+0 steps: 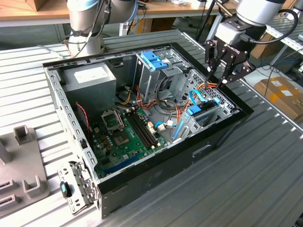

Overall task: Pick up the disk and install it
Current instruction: 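Insert the second disk wire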

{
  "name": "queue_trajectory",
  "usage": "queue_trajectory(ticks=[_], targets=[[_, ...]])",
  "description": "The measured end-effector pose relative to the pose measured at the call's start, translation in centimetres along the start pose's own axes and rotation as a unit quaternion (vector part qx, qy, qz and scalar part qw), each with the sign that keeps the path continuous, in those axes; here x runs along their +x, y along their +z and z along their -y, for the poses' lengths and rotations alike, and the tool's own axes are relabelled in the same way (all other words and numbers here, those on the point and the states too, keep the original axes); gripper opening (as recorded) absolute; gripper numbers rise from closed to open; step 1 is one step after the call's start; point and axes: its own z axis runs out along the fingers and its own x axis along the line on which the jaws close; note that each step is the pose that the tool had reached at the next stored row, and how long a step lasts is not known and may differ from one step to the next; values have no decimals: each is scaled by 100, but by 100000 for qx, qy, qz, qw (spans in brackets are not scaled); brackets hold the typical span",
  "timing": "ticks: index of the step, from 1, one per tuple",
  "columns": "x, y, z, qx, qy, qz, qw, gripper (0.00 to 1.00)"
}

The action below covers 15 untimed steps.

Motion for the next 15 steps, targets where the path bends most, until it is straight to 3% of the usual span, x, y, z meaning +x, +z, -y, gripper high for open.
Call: queue_trajectory(ticks=[2, 3, 4, 7, 9, 13, 15], targets=[[9, 2, 71, -19, -3, 8, 100000, 42], [10, -8, 88, -53, -6, -28, 100000, 42], [12, -57, 101, -72, -8, -17, 100000, 42], [20, -62, 163, -87, -726, 9, 99997, 42], [26, -60, 213, -124, -2098, 47, 99978, 42], [31, -59, 257, -209, -5641, 138, 99840, 42], [31, -59, 258, -213, -5810, 142, 99831, 42]])
